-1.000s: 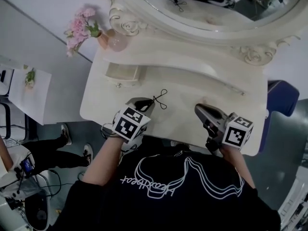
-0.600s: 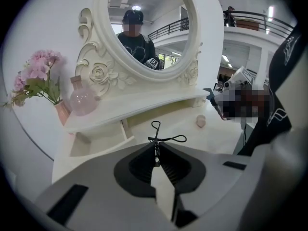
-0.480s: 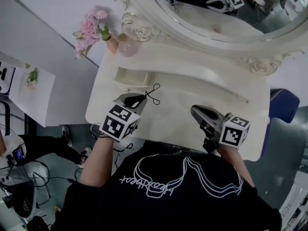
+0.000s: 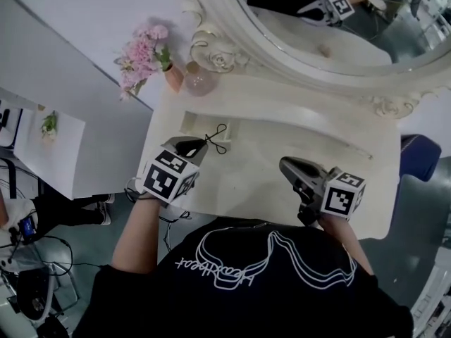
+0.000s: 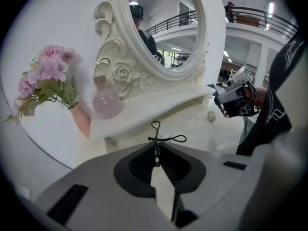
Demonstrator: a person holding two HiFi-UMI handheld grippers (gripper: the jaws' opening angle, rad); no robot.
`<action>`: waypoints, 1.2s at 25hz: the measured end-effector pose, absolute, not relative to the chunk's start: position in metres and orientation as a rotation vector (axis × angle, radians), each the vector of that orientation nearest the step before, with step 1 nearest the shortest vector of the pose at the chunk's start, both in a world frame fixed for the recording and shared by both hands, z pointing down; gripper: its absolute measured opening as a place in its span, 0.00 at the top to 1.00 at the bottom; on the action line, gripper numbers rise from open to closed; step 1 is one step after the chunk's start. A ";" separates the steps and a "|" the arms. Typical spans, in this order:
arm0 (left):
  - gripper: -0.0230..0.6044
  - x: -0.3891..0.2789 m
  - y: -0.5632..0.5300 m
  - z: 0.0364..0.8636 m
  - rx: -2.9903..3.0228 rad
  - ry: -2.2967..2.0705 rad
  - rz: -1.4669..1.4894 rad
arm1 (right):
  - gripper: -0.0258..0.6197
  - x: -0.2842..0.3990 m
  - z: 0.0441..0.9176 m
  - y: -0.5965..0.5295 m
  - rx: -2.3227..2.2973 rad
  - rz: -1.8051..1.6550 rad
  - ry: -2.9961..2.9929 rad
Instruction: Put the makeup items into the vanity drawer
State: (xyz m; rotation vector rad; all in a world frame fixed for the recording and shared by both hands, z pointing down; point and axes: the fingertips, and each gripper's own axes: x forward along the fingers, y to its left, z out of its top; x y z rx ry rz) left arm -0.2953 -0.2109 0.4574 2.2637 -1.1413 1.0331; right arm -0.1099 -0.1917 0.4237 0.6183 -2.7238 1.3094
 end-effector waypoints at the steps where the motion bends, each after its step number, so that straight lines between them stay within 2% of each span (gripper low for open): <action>1: 0.92 -0.300 -0.214 0.459 2.256 -1.137 1.043 | 0.93 -0.113 0.425 -0.193 0.625 1.318 -2.722; 16: 0.92 -0.330 -0.253 0.487 2.178 -1.051 1.172 | 0.93 -0.135 0.438 -0.192 0.751 1.396 -2.699; 30: 0.91 -0.331 -0.271 0.509 2.229 -0.969 1.524 | 0.93 -0.137 0.444 -0.193 0.868 1.441 -2.699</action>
